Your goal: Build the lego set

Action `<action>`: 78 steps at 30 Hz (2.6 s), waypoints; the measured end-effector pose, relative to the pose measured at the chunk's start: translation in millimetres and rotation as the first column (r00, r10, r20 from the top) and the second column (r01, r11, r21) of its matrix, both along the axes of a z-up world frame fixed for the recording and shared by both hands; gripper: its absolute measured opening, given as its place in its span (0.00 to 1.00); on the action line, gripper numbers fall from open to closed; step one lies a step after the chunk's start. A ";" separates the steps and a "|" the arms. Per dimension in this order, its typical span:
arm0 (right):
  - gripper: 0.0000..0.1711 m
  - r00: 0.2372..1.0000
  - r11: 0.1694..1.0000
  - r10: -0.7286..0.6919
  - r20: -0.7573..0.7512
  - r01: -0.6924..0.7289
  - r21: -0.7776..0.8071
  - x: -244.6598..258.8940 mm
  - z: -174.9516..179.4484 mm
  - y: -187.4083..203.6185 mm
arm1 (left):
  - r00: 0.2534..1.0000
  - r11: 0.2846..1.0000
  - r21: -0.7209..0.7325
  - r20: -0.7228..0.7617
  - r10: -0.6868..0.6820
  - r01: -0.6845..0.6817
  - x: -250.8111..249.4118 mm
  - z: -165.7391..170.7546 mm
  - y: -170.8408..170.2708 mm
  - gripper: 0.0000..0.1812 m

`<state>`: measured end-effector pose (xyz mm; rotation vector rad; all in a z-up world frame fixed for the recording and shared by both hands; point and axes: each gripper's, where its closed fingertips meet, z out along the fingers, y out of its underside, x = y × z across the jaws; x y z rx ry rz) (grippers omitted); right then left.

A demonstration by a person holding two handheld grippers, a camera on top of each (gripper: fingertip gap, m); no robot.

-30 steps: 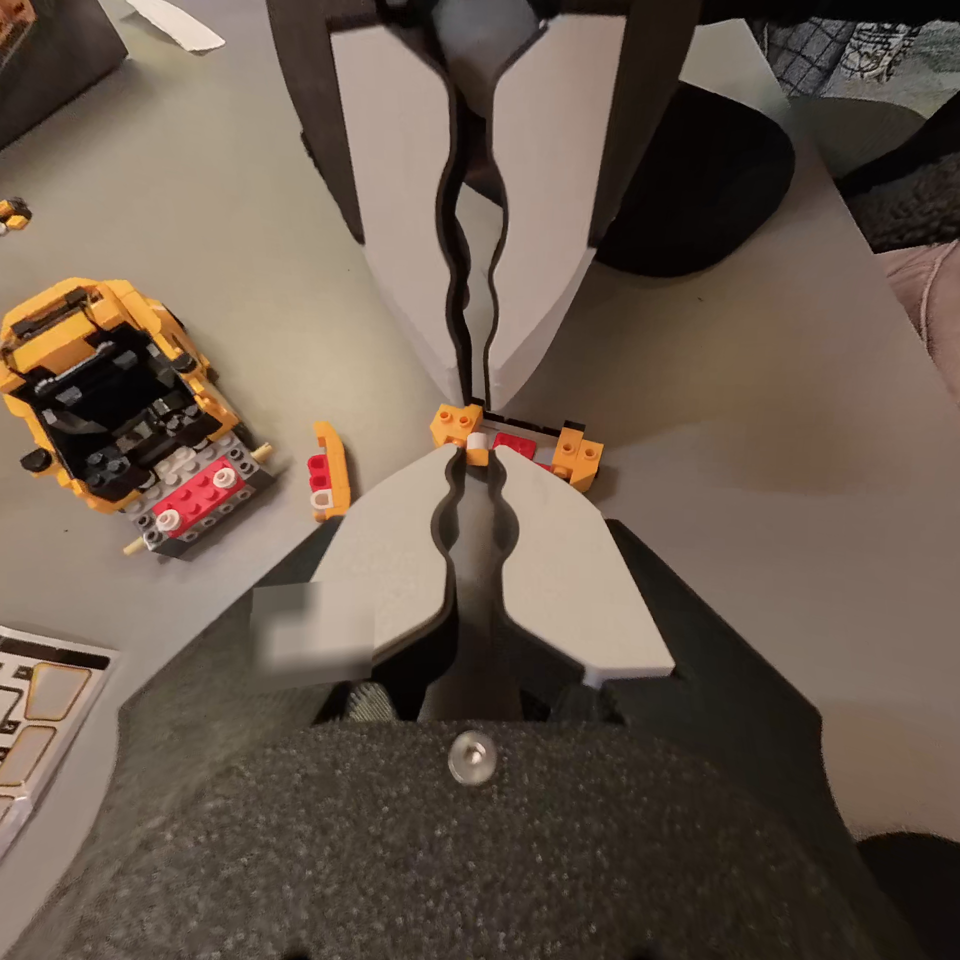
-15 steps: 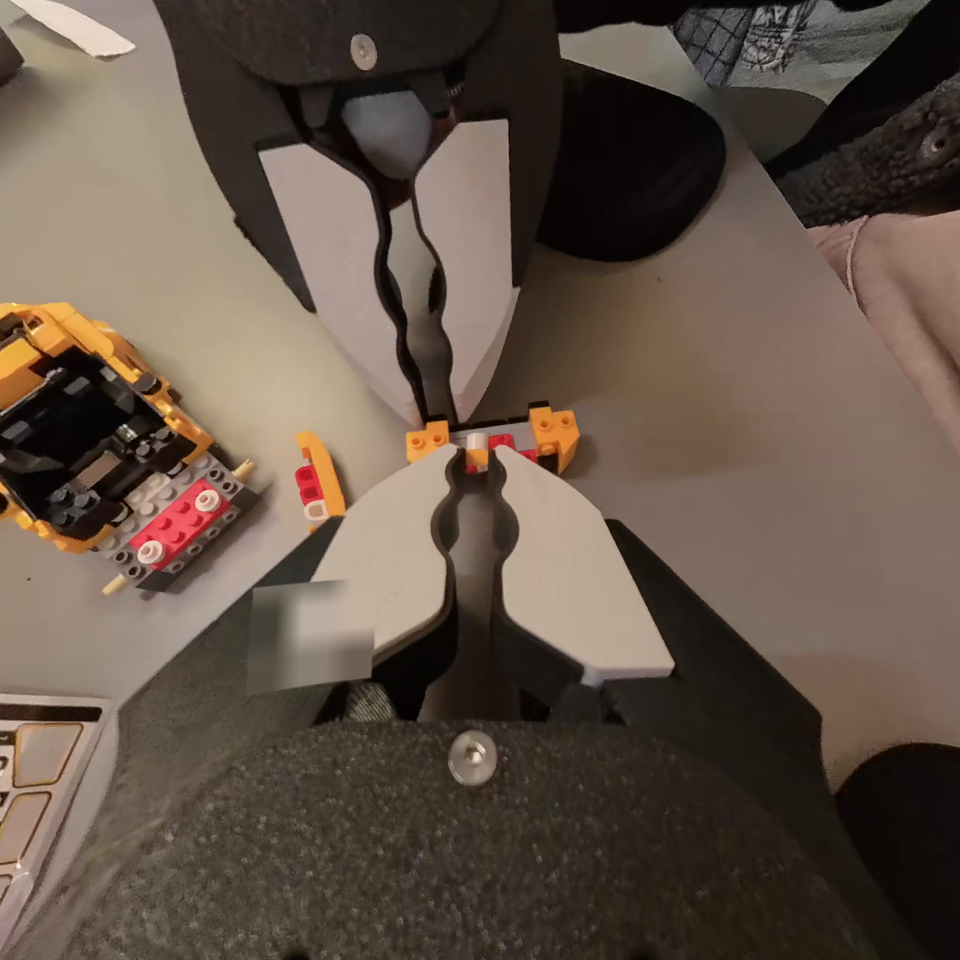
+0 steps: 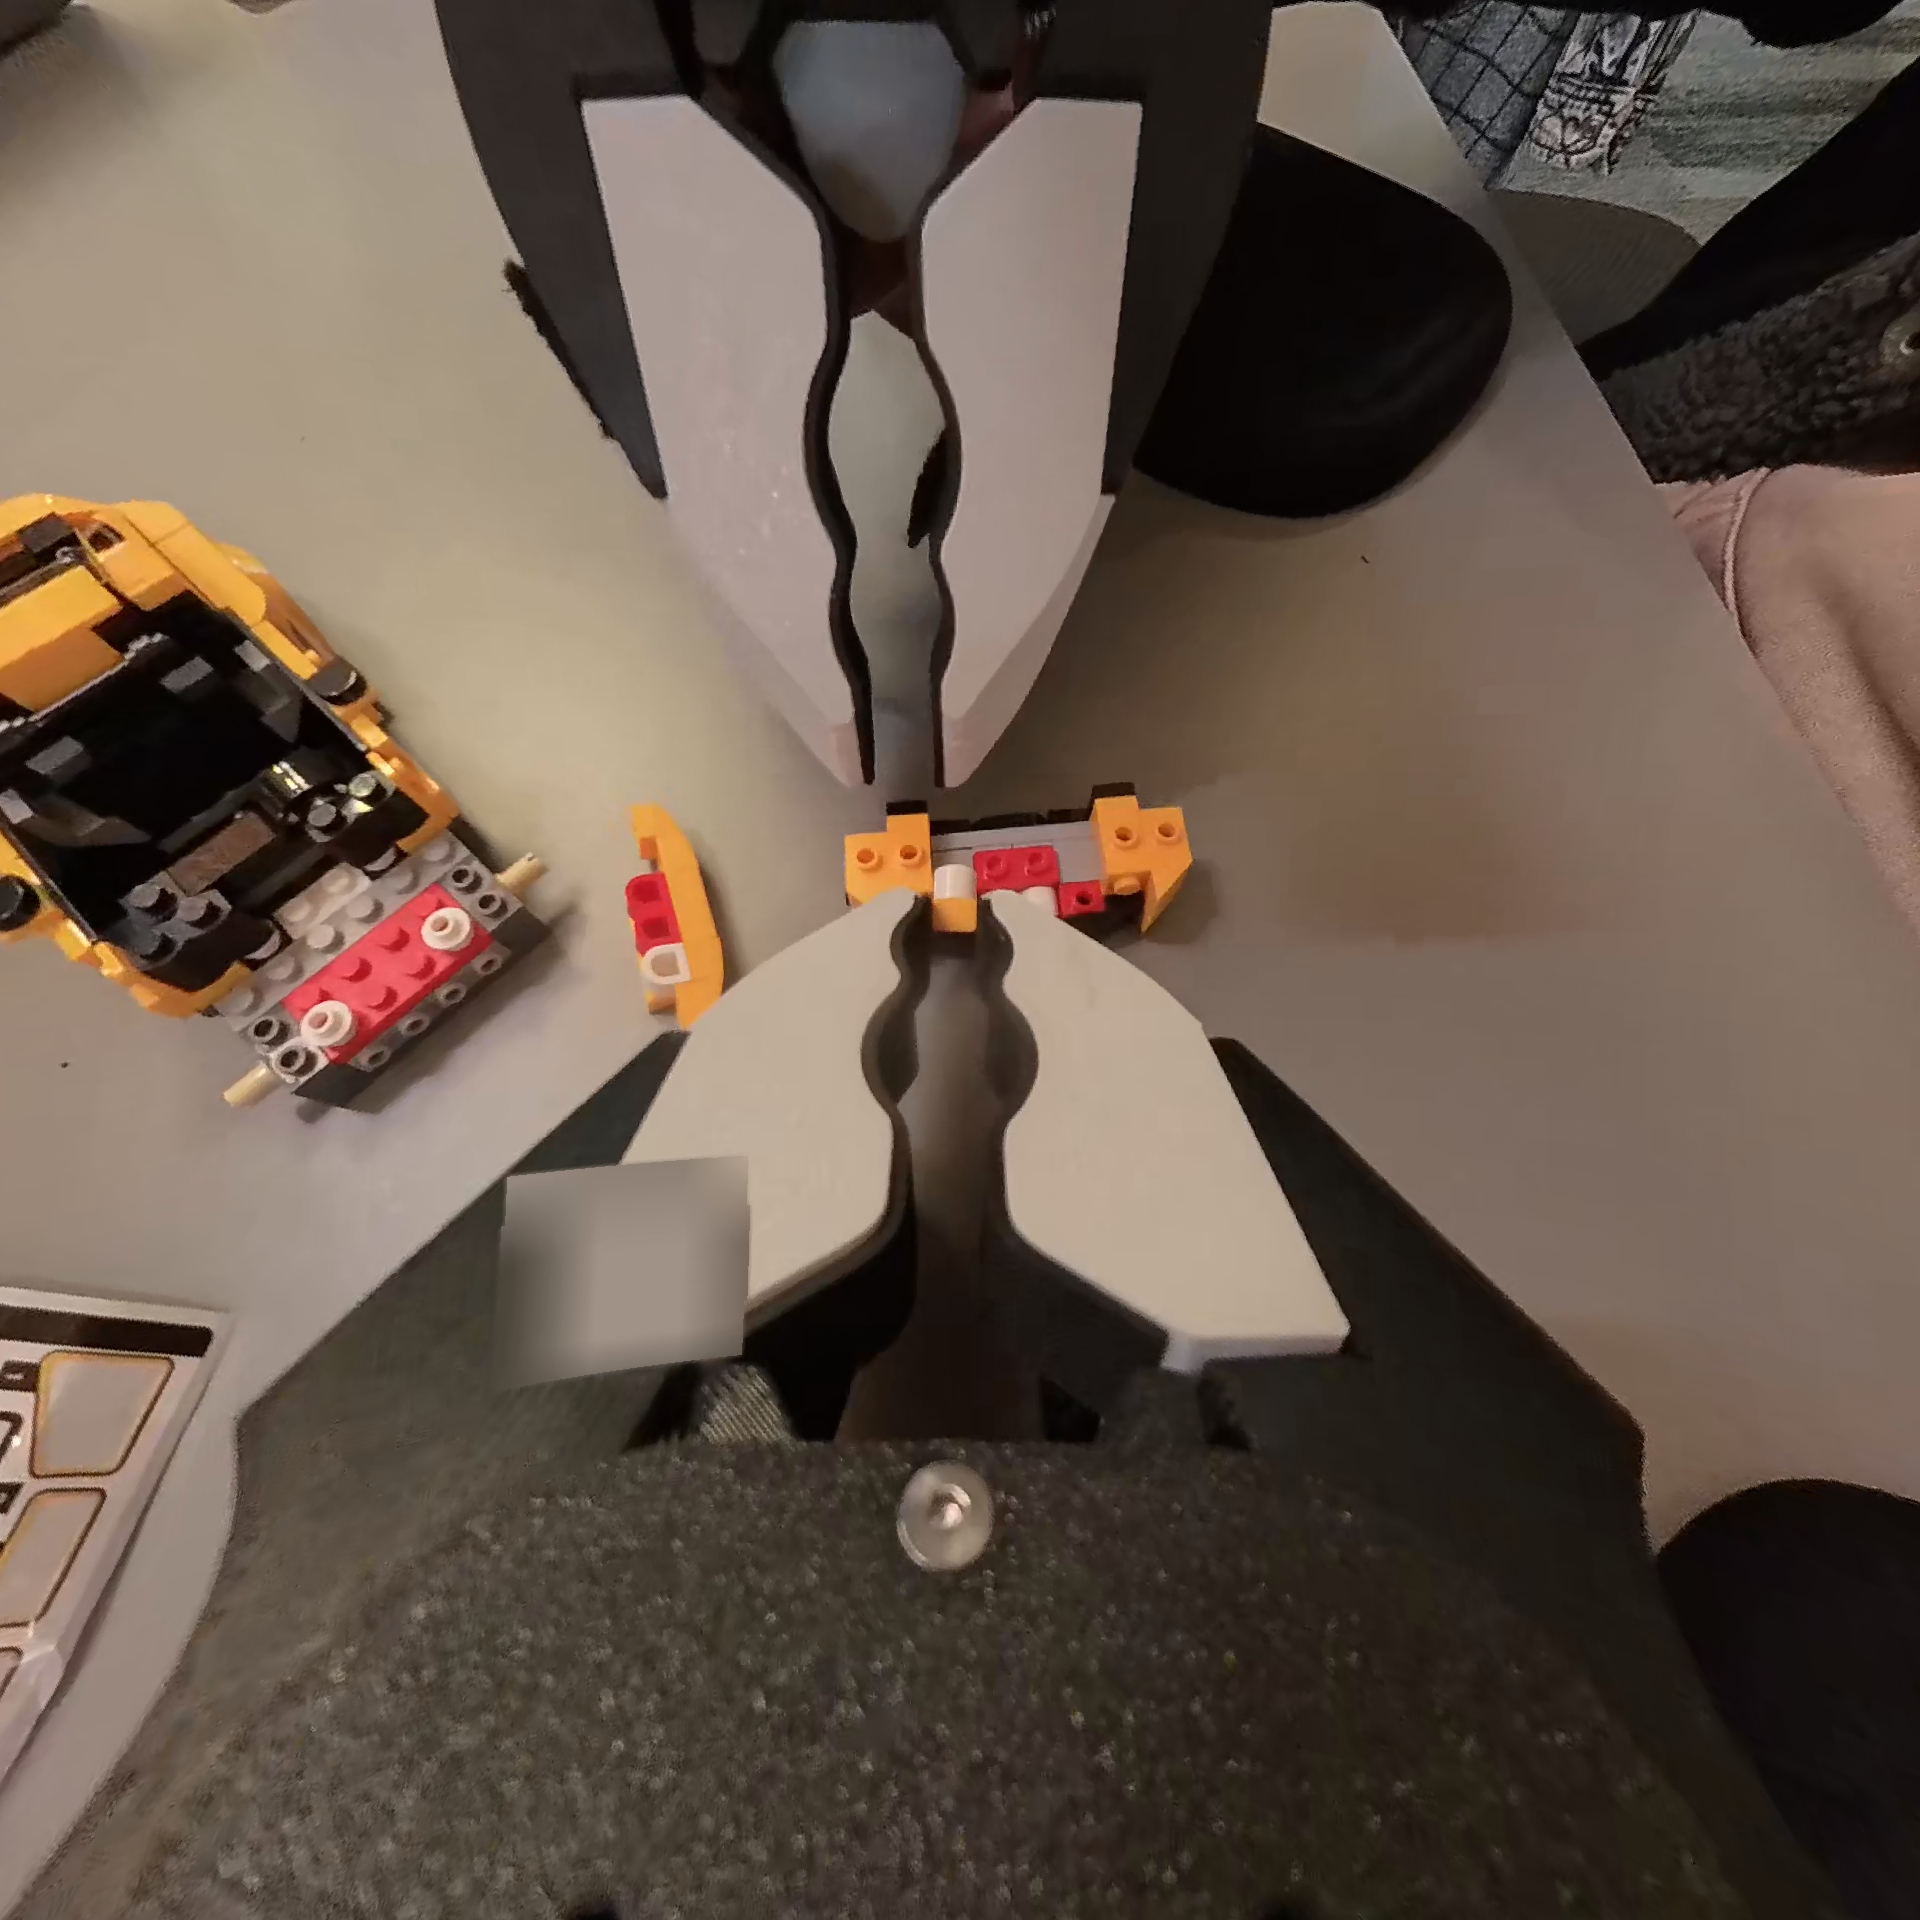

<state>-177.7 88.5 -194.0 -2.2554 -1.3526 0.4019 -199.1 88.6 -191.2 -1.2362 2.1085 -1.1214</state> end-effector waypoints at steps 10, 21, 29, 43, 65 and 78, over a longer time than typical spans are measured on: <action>0.06 1.000 0.999 0.025 0.002 -0.025 0.031 -15.7 8.3 4.5 | 1.000 1.000 0.002 -0.003 0.008 -0.008 -0.2 -0.6 1.0 0.04; 0.05 0.999 0.999 0.040 0.027 -0.041 0.029 -23.5 7.9 8.6 | 1.000 1.000 0.003 -0.013 0.005 -0.005 -1.2 -2.2 0.5 0.04; 0.04 1.000 1.000 0.019 0.005 -0.019 0.003 -23.5 10.9 8.9 | 0.999 1.000 -0.006 -0.031 0.009 -0.009 -1.7 -3.7 1.1 0.04; 0.04 1.000 0.999 -0.006 -0.022 0.005 -0.037 -19.9 12.0 7.0 | 0.995 0.993 -0.113 -0.094 0.018 -0.029 -3.3 -3.6 2.3 0.04; 0.04 0.999 0.999 -0.012 -0.040 0.011 -0.039 -20.1 14.7 6.8 | 0.981 0.954 -0.284 -0.189 0.048 -0.101 -3.5 -2.1 4.3 0.04; 0.04 0.999 1.000 0.021 0.036 -0.021 -0.002 -25.5 8.1 13.1 | 0.986 0.976 -0.206 -0.158 0.042 -0.074 -4.4 -2.5 5.1 0.04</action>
